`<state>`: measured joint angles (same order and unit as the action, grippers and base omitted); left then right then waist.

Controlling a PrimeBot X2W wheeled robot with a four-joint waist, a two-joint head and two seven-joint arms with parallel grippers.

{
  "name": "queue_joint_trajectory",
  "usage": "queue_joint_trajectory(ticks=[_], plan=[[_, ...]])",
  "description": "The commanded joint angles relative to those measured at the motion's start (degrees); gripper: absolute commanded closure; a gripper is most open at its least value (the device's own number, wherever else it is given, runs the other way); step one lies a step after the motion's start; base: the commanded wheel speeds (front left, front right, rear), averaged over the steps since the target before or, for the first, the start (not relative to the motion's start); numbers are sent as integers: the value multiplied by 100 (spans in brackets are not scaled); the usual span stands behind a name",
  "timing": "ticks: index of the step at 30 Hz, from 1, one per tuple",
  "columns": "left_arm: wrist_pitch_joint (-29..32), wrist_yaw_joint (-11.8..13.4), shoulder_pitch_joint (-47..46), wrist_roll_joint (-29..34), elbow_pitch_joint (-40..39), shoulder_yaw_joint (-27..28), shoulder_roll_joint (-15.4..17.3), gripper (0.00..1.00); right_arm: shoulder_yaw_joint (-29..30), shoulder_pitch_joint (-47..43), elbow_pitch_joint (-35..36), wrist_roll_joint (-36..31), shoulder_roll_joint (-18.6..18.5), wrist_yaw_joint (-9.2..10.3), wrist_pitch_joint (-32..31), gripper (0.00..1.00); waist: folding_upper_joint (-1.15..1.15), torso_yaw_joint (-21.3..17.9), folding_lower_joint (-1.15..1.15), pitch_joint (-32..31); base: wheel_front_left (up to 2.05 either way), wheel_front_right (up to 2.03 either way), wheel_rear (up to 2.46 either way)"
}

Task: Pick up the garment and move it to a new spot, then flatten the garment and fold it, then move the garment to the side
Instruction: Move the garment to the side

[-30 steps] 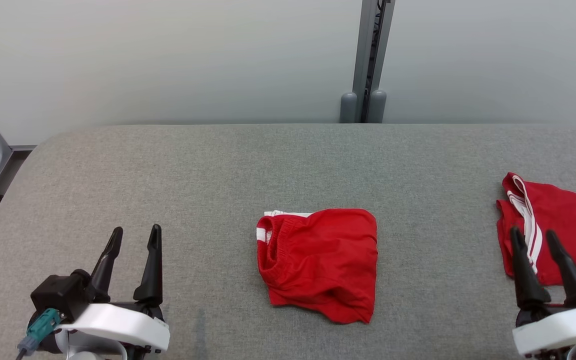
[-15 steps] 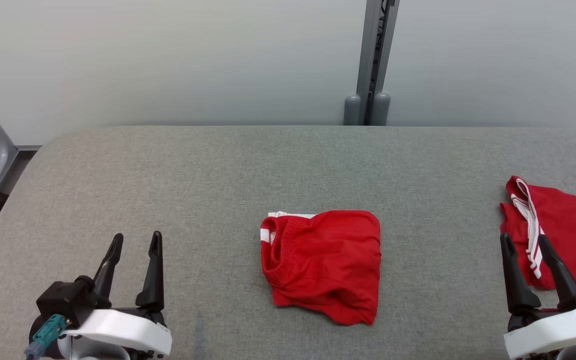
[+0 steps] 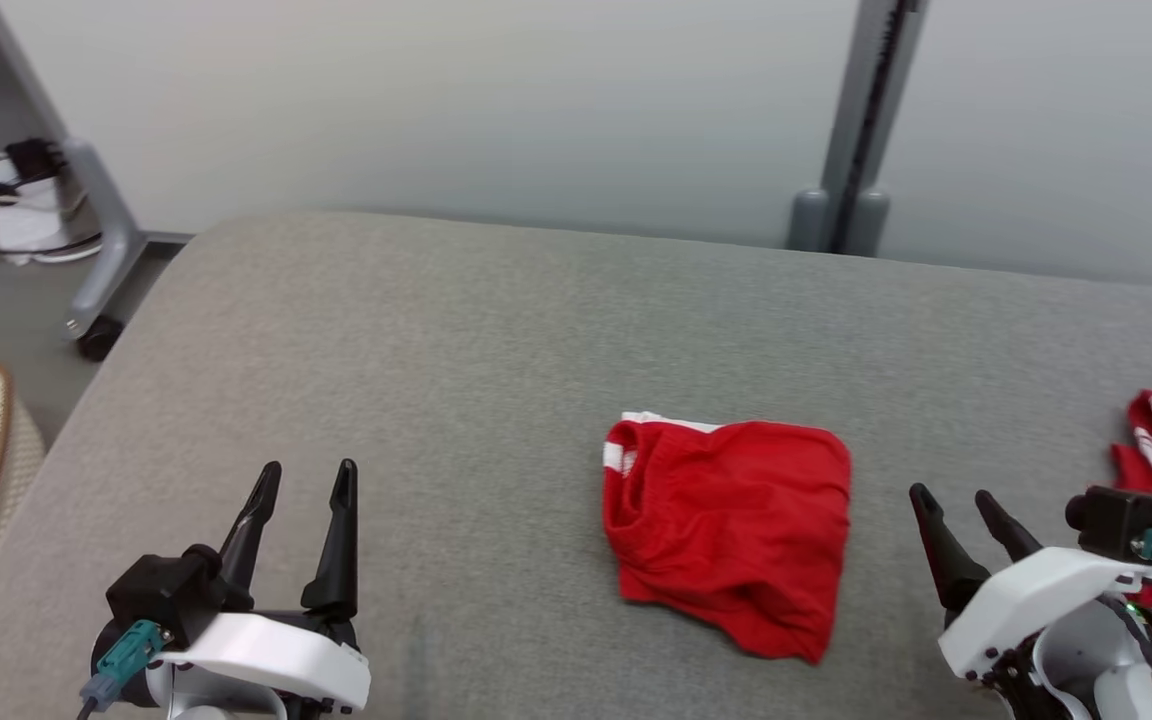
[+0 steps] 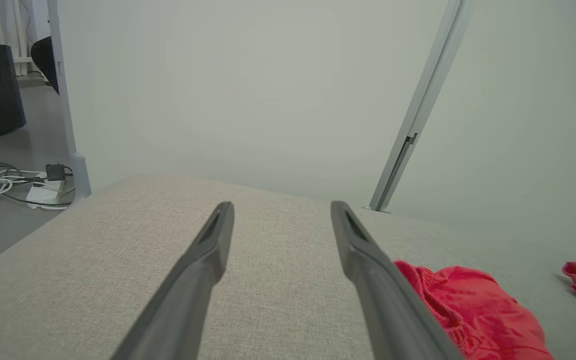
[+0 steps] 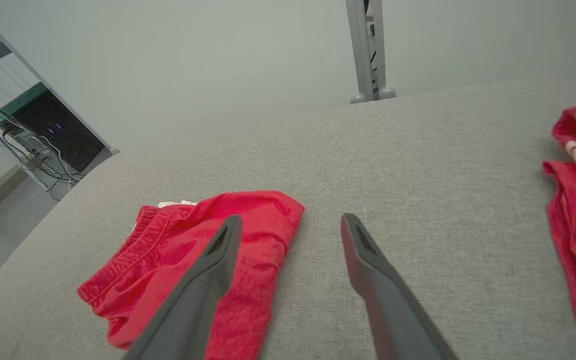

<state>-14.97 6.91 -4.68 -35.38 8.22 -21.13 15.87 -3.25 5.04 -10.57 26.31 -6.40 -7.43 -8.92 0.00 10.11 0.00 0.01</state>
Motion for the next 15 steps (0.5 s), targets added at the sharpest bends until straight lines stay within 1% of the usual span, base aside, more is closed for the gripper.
queue_joint_trajectory(ticks=[1, 2, 7, 11, 15], plan=[[-8, -28, -71, -6, 28, 16, 30, 0, 34, 175, -208, 61, 50, -13, -104, 0, 0, 286, 0, 57, 0, 0, 0], [-6, -29, -97, -14, 52, 23, 43, 0, 100, 374, -532, 41, 115, -13, -219, 0, 0, 451, 0, 97, 0, 0, 0], [-5, -65, -189, -12, 65, 8, 39, 0, 357, 807, -1368, -94, 210, -13, -418, 0, 0, 817, 0, 234, 0, 0, 0], [-4, -76, -222, -19, 82, 4, 37, 0, 577, 1059, -2009, -158, 264, -13, -698, 0, 0, 1024, 0, 336, 0, 0, 0], [-7, -86, -237, -29, 101, 21, 45, 0, 748, 1186, -2585, -263, 317, -13, -1132, 0, 0, 1120, 0, 368, 0, 0, 0]])
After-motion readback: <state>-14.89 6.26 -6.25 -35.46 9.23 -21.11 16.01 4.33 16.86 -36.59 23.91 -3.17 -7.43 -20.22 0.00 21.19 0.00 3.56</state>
